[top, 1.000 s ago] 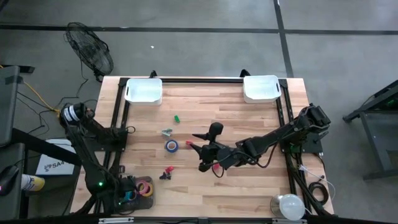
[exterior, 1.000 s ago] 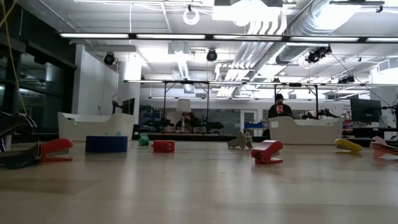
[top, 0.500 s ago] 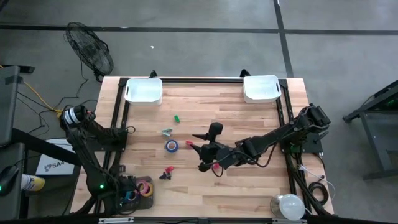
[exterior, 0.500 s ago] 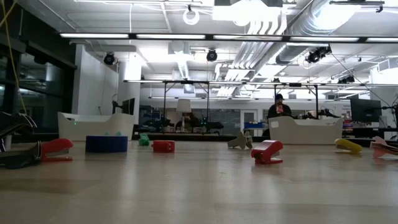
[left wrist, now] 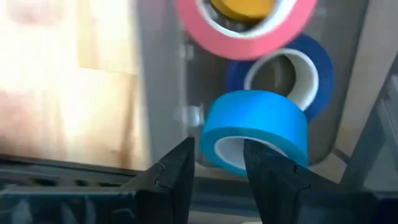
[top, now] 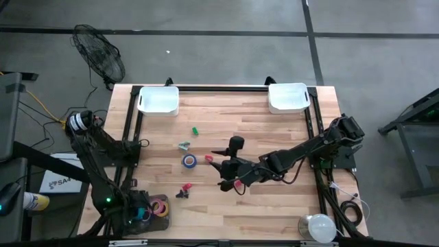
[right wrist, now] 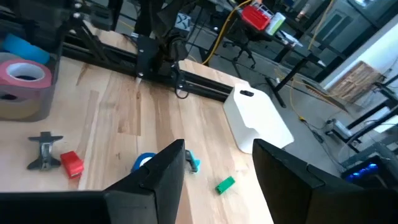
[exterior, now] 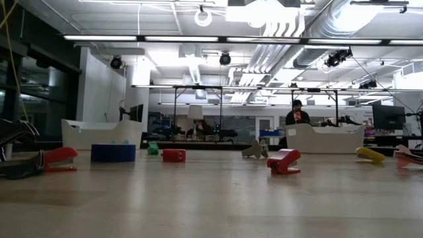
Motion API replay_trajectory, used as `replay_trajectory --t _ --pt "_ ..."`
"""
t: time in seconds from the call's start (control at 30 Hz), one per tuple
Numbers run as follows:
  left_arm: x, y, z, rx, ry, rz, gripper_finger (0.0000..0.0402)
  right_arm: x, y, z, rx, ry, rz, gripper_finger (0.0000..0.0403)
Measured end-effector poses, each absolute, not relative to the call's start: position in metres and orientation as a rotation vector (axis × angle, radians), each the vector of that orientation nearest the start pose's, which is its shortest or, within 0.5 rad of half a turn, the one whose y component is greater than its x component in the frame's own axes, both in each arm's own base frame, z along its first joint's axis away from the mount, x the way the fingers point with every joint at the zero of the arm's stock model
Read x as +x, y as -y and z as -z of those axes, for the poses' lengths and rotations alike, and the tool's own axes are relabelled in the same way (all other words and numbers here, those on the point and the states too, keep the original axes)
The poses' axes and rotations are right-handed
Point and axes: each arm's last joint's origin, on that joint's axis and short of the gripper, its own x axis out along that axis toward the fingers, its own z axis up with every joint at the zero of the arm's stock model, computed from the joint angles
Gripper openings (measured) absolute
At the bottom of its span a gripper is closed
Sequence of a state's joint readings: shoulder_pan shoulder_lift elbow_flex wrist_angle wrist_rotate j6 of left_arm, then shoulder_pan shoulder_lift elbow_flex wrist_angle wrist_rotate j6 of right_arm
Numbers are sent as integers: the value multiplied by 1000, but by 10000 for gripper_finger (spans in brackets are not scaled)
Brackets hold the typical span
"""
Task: Pick and place Stapler, Stapler remover, tape
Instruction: Put the light blue tape into the black bin, then put the dark blue tape into the black bin
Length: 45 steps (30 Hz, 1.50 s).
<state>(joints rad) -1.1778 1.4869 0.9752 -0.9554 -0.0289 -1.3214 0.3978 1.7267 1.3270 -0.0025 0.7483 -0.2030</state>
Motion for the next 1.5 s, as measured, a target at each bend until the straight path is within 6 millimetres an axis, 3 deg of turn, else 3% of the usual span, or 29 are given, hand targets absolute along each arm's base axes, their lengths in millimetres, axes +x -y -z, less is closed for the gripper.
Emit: replay_trajectory --t 0.27,0.47,0.67,0.83,0.93,1.13,1.33,1.5 --pt "93 216 -228 -165 -1428 -95 136 375 -122 -286 -371 -406 180 181" --pt "96 208 -265 -38 -1255 -188 136 382 -103 -281 -331 -441 39 181" --pt "99 203 -295 97 -1099 -196 136 383 -91 -275 -287 -505 70 181" --pt "114 189 -303 233 -1014 -269 136 375 -90 -266 -330 -619 150 181" --pt "130 175 -303 244 -1079 -337 136 365 -90 -267 -354 -681 222 181" --pt "172 143 -301 280 -1203 -330 136 323 -86 -295 -306 -789 217 181" --pt "212 111 -301 302 -1182 -292 136 281 -82 -322 -292 -811 309 181" --pt "237 82 -302 266 -1171 -250 136 255 -83 -332 -289 -809 396 181"
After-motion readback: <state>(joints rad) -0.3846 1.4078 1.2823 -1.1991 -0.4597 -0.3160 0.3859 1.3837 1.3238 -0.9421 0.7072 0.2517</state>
